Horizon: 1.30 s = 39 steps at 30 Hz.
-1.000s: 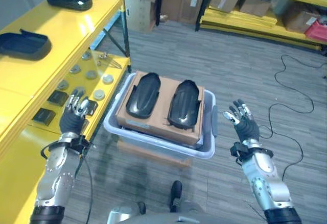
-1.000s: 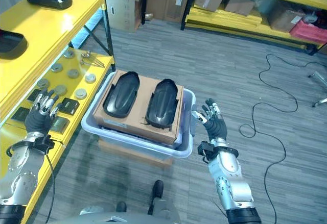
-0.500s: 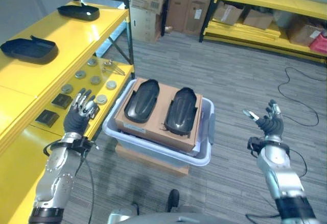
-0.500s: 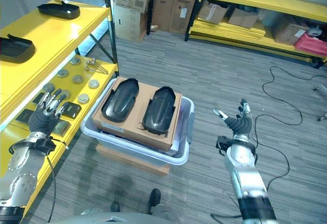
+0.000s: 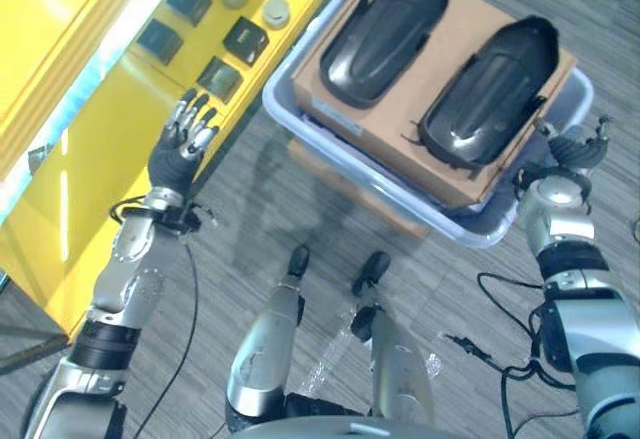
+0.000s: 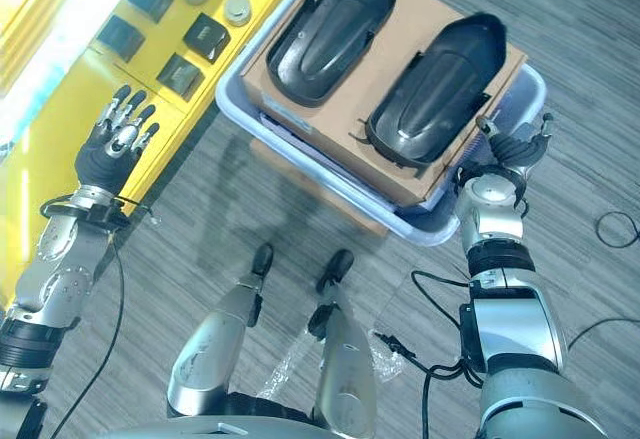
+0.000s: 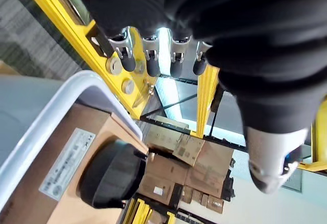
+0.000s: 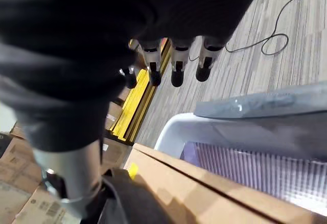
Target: Move parts from the plastic box to the shelf.
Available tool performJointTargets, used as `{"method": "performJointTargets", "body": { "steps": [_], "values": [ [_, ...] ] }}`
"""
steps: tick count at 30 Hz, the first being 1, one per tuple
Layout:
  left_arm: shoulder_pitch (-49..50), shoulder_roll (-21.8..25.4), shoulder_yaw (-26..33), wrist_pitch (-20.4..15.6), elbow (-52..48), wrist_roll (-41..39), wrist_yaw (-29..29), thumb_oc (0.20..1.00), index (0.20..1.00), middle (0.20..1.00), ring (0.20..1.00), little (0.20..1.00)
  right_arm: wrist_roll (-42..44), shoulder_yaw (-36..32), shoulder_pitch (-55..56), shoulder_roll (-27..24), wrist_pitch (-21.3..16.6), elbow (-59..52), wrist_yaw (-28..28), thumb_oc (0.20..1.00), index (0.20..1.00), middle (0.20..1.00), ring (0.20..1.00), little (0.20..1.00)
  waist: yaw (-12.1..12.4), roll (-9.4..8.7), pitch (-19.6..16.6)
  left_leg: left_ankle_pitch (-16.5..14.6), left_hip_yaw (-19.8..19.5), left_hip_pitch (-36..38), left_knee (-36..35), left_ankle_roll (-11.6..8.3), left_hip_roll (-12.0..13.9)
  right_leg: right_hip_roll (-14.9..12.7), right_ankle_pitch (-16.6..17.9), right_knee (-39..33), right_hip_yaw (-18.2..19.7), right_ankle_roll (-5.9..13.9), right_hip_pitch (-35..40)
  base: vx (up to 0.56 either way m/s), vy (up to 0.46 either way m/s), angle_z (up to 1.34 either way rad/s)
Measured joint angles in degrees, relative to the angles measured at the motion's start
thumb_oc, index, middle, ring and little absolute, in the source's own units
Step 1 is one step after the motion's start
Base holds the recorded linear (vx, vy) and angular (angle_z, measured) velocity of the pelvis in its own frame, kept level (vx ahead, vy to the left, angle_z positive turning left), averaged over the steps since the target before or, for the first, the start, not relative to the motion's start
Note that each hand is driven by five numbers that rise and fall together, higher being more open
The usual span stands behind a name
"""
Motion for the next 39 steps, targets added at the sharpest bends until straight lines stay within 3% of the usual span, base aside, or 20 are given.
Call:
{"method": "performJointTargets", "body": {
  "steps": [7, 12, 18, 23, 31, 35, 36, 37, 39],
  "values": [
    [-0.29, 0.30, 0.01, -1.28, -0.05, -0.02, -0.04, 1.000, 1.000, 1.000, 1.000, 1.000, 1.55, 0.96, 0.04, -0.03, -0.55, -1.58, 0.20, 1.000, 1.000, 1.000, 1.000, 1.000, -0.81, 0.04, -0.02, 0.62, 0.36, 2.68, -1.18, 0.58, -0.91, -0.97, 1.28, -2.13, 0.05, 0.00, 3.15, 0.02, 0.018, 0.02],
    [-0.16, -0.03, 0.09, -1.38, -0.29, -0.01, 0.00, 1.000, 1.000, 1.000, 1.000, 1.000, 1.52, 0.96, 0.54, 0.21, -0.47, -6.93, 0.31, 1.000, 1.000, 1.000, 1.000, 1.000, -0.54, 0.06, -0.04, 0.32, 0.51, 2.85, -1.19, 0.82, -1.56, -1.35, 2.97, -2.48, 0.23, -2.33, 3.46, 0.03, 0.036, 0.03],
    [-0.17, -0.63, -0.03, -1.38, -0.34, -0.01, 0.02, 1.000, 1.000, 1.000, 1.000, 1.000, 1.27, 2.72, 1.24, 1.35, 3.19, -6.57, 1.75, 1.000, 1.000, 1.000, 1.000, 1.000, -0.74, 0.06, -0.04, 0.19, 0.81, 4.30, -1.37, 0.98, -1.95, -1.85, 2.98, -2.49, 0.30, -2.32, 4.84, 0.00, 0.005, 0.01],
    [-0.19, -1.52, -0.47, -1.43, -0.33, 0.02, -0.07, 1.000, 1.000, 1.000, 1.000, 1.000, 0.86, 3.91, 2.36, 4.61, 3.35, -4.83, 2.25, 1.000, 1.000, 1.000, 1.000, 1.000, -1.29, 0.04, -0.09, 0.03, 0.88, 4.06, -1.07, 0.88, -2.18, -2.03, 2.29, -3.17, 0.34, -1.24, 5.07, 0.00, 0.000, 0.00],
    [1.31, -1.65, -0.71, -1.91, -0.33, 0.02, -0.30, 1.000, 1.000, 1.000, 1.000, 1.000, -0.35, 4.35, 8.40, 4.75, 4.29, -4.31, 2.40, 1.000, 1.000, 1.000, 1.000, 1.000, -2.49, -0.13, -0.91, 0.58, 1.86, 2.08, -1.11, 1.37, -2.36, -2.17, 3.61, -4.14, 0.89, -0.26, 3.18, -0.01, 0.015, -0.04],
    [1.13, -3.70, -2.41, -2.52, 0.20, 0.03, -0.22, 1.000, 1.000, 1.000, 1.000, 1.000, -1.28, 4.29, 8.70, 5.03, 2.72, -1.37, 2.97, 1.000, 1.000, 1.000, 1.000, 1.000, -3.13, -0.10, -0.92, 0.53, 1.90, 2.08, -1.12, 1.34, -2.34, -2.12, 3.90, -4.16, 1.17, -0.65, 3.14, -0.02, 0.011, -0.02],
    [1.23, -3.69, -2.41, -2.56, 0.23, 0.03, -0.19, 1.000, 1.000, 1.000, 1.000, 1.000, -1.28, 4.29, 8.66, 5.03, 2.59, -1.31, 3.15, 0.482, 0.482, 0.482, 0.482, 0.482, -3.03, -0.10, -0.92, 0.53, 1.89, 2.05, -1.11, 1.33, -2.33, -2.12, 3.84, -4.17, 1.14, -0.57, 3.14, 0.00, 0.000, 0.00],
    [1.34, -3.69, -2.41, -2.75, 0.23, 0.03, -0.23, 1.000, 1.000, 1.000, 1.000, 1.000, -1.29, 4.29, 8.60, 5.03, 2.43, -1.72, 4.01, 0.206, 0.206, 0.206, 0.206, 0.206, -2.94, -0.10, -0.92, 0.53, 1.88, 2.03, -1.12, 1.33, -2.33, -2.12, 3.81, -4.17, 1.14, -0.53, 3.14, 0.00, 0.000, 0.00],
    [1.75, -3.69, -2.40, -3.09, 0.23, 0.03, -0.35, 1.000, 1.000, 1.000, 1.000, 1.000, -1.28, 4.33, 8.42, 5.04, 2.28, -2.01, 4.59, 0.200, 0.200, 0.200, 0.200, 0.200, -2.77, -0.10, -0.92, 0.52, 1.79, 1.82, -1.20, 1.29, -2.34, -2.13, 3.70, -4.30, 1.11, -0.28, 3.14, 0.00, 0.000, 0.00]
  ]
}}
